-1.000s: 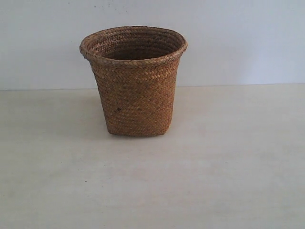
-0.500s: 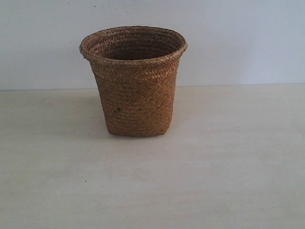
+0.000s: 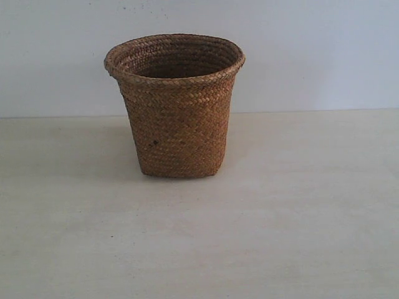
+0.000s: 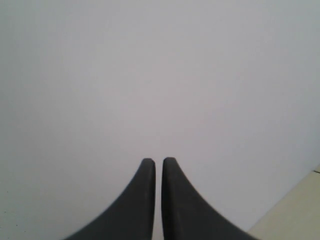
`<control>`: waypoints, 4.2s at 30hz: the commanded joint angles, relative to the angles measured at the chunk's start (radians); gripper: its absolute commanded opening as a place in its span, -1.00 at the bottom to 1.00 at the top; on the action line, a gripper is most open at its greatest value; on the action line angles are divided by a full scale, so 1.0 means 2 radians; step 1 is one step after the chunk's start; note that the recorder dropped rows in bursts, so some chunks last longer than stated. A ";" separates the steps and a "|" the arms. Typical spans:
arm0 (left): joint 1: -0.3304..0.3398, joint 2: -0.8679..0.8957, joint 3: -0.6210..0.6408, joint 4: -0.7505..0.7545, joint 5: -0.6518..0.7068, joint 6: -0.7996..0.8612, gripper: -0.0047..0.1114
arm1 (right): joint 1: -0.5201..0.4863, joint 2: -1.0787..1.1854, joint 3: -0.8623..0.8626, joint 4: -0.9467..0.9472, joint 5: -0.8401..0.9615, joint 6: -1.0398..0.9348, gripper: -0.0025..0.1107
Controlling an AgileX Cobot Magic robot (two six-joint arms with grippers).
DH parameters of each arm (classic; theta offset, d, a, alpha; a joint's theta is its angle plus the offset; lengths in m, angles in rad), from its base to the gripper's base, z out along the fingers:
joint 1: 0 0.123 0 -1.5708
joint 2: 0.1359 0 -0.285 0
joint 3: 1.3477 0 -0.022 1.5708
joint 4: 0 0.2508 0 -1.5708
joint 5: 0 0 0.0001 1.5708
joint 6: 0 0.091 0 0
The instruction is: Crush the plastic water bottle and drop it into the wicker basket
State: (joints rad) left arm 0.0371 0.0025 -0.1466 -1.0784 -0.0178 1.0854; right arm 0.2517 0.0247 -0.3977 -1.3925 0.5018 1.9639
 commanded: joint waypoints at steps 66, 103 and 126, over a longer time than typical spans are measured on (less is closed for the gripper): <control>0.002 -0.001 0.073 0.539 0.174 -0.606 -0.85 | -0.001 -0.001 0.156 0.133 -0.314 -0.147 -0.93; 0.001 -0.001 0.073 0.539 0.174 -0.606 -0.85 | -0.037 -0.001 0.199 0.671 -0.106 -0.954 -0.93; 0.001 -0.001 0.073 0.539 0.174 -0.606 -0.85 | -0.075 -0.001 0.199 0.672 -0.087 -0.950 -0.93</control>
State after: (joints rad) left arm 0.0371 0.0025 -0.0036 0.0000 0.3336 -0.1220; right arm 0.1001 0.0265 0.0008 -0.0418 0.3297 0.0637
